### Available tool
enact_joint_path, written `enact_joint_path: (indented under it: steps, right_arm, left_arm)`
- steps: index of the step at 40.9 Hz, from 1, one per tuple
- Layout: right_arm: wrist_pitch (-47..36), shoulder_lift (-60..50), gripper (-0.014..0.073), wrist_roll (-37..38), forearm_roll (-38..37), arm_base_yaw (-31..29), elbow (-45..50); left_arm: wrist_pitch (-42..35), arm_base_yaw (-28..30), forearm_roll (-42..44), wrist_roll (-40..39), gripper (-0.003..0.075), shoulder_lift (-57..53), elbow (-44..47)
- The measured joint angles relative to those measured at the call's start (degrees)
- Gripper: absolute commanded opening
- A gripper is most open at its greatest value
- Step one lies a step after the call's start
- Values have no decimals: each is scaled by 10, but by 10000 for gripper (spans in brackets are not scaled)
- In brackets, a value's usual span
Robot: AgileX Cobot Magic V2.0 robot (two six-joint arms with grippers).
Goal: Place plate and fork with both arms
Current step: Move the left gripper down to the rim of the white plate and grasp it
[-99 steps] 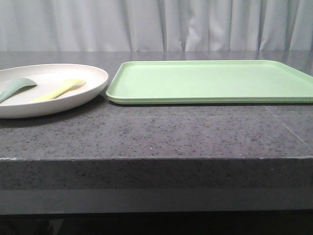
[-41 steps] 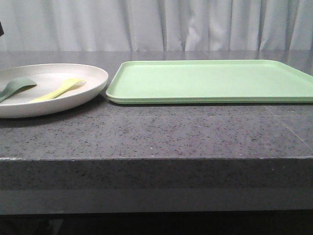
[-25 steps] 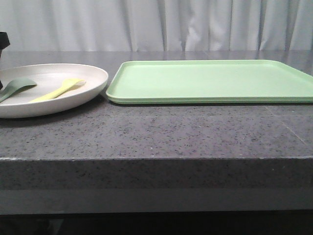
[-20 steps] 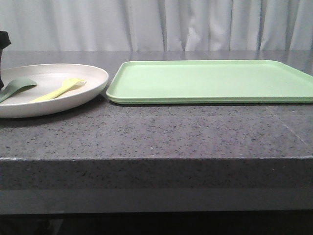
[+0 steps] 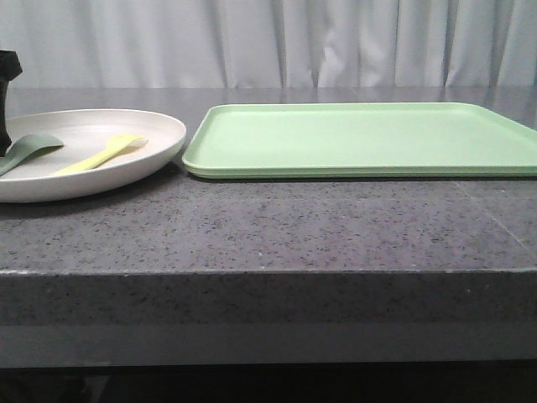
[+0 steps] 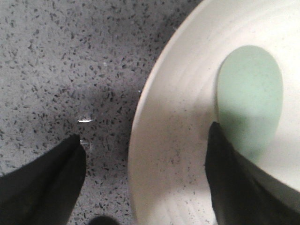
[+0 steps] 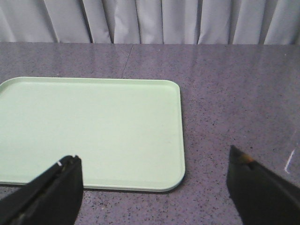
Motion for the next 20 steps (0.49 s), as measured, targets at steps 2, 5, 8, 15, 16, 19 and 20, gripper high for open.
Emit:
enact_joint_path:
  steps: [2, 5, 8, 15, 16, 19, 20]
  right_arm:
    - [0, 0, 643, 0, 0, 0, 0]
    - [0, 0, 643, 0, 0, 0, 0]
    - [0, 0, 643, 0, 0, 0, 0]
    - [0, 0, 643, 0, 0, 0, 0]
    - [0, 0, 643, 0, 0, 0, 0]
    - [0, 0, 643, 0, 0, 0, 0]
    - [0, 0, 643, 0, 0, 0, 0]
  left_arm:
    - [-1, 0, 0, 0, 514, 0, 2]
    - [-4, 0, 0, 0, 514, 0, 10]
    - [-7, 0, -1, 0, 514, 0, 13]
    - [-11, 0, -5, 0, 485, 0, 13]
    - [-11, 0, -5, 0, 470, 0, 13]
    - [-11, 0, -5, 0, 410, 0, 14]
    - [-11, 0, -5, 0, 386, 0, 14]
